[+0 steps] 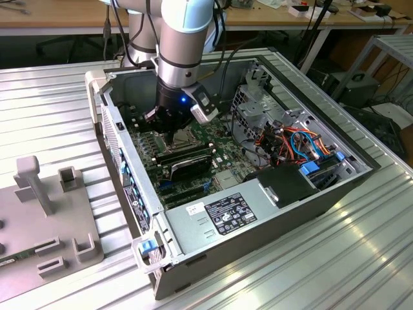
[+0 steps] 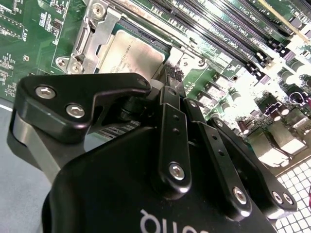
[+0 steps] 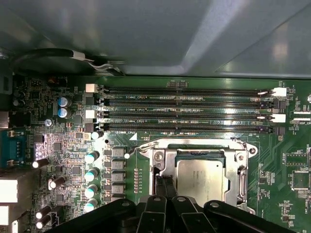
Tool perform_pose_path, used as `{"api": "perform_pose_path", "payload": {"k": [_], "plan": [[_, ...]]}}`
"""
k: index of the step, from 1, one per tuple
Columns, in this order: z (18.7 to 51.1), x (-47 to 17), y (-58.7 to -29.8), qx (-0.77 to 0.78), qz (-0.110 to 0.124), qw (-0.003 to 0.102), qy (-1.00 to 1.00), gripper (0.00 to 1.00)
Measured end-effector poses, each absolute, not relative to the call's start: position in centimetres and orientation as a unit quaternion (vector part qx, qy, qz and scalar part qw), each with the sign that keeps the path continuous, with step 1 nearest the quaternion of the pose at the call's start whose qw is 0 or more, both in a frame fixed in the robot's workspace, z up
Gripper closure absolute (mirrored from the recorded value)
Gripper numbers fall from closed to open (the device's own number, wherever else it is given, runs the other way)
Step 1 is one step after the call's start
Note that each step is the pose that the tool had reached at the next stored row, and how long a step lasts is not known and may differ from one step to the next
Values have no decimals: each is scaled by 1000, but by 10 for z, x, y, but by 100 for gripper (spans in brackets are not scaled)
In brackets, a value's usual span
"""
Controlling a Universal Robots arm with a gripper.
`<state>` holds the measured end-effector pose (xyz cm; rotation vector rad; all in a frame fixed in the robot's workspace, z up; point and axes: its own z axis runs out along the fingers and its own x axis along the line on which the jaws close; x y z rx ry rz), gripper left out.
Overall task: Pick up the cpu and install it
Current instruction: 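Close the cpu cover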
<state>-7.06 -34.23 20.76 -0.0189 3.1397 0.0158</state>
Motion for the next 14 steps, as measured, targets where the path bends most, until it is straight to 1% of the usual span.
{"api": "perform_pose_path", "payload": {"k": [14], "plan": [[223,-71,-340,-6,4,1,1000,89]]}}
